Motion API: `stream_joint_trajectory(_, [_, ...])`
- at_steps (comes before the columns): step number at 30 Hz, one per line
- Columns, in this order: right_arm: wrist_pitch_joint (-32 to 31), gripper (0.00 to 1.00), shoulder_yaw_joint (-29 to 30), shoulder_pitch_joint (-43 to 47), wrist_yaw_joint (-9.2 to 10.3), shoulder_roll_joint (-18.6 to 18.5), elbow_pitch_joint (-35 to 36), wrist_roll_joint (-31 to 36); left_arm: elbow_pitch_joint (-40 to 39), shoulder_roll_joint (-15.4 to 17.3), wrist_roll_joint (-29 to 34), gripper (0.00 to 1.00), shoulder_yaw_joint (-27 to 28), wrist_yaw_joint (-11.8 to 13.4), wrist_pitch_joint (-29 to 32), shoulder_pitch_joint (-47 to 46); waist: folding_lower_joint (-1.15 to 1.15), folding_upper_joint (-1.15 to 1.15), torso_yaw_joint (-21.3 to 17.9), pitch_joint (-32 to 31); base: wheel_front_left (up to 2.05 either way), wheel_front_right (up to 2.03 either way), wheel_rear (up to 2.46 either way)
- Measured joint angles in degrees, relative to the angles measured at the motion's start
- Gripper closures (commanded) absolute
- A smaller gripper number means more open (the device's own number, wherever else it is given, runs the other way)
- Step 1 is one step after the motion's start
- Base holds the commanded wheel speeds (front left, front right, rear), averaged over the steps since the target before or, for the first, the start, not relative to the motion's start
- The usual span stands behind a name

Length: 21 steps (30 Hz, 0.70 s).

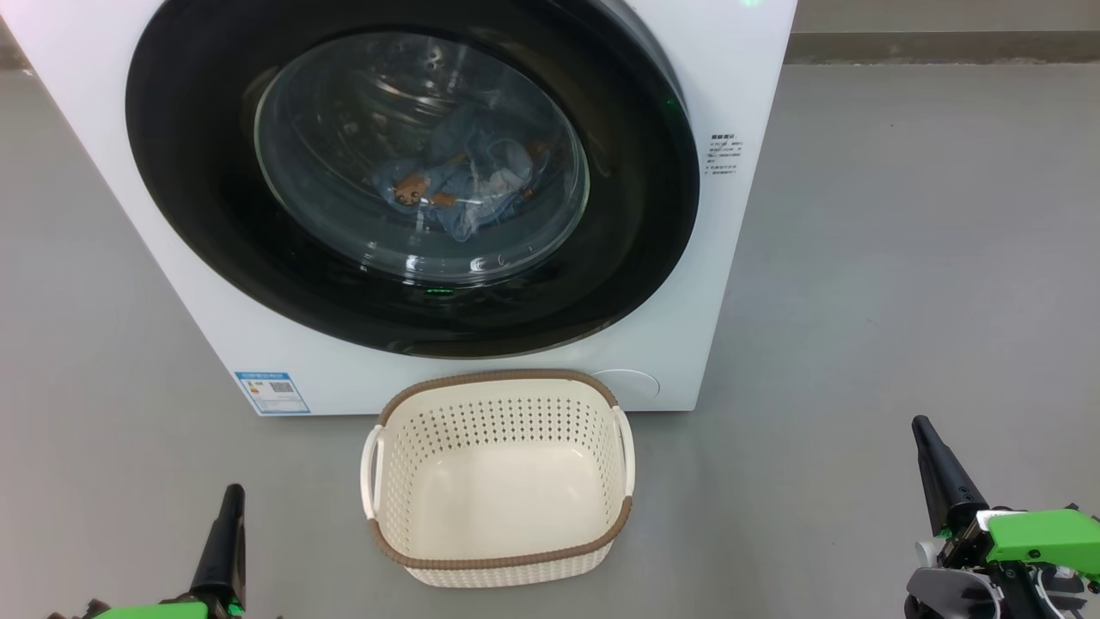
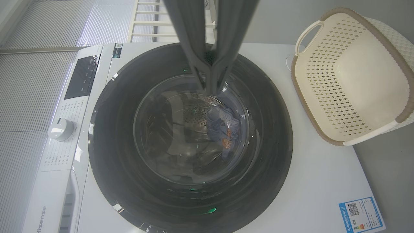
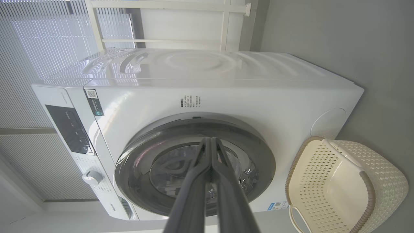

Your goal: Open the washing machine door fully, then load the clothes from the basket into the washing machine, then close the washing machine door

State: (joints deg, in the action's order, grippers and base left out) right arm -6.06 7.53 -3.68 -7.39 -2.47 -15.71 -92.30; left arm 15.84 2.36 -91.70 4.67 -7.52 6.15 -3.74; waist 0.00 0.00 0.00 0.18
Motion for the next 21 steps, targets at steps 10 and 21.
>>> stream_joint_trajectory(10, [0.0, 1.00, 0.0, 0.0, 0.00, 0.0, 0.0, 0.0, 0.0, 0.0, 0.0, 1.00, 0.0, 0.0, 0.0, 0.0, 0.00, 0.00, 0.0, 0.0, 0.00, 0.00, 0.00])
stream_joint_trajectory(21, [0.0, 1.00, 0.0, 0.0, 0.00, 0.0, 0.0, 0.0, 0.0, 0.0, 0.0, 1.00, 0.0, 0.0, 0.0, 0.0, 0.00, 0.00, 0.0, 0.0, 0.00, 0.00, 0.00])
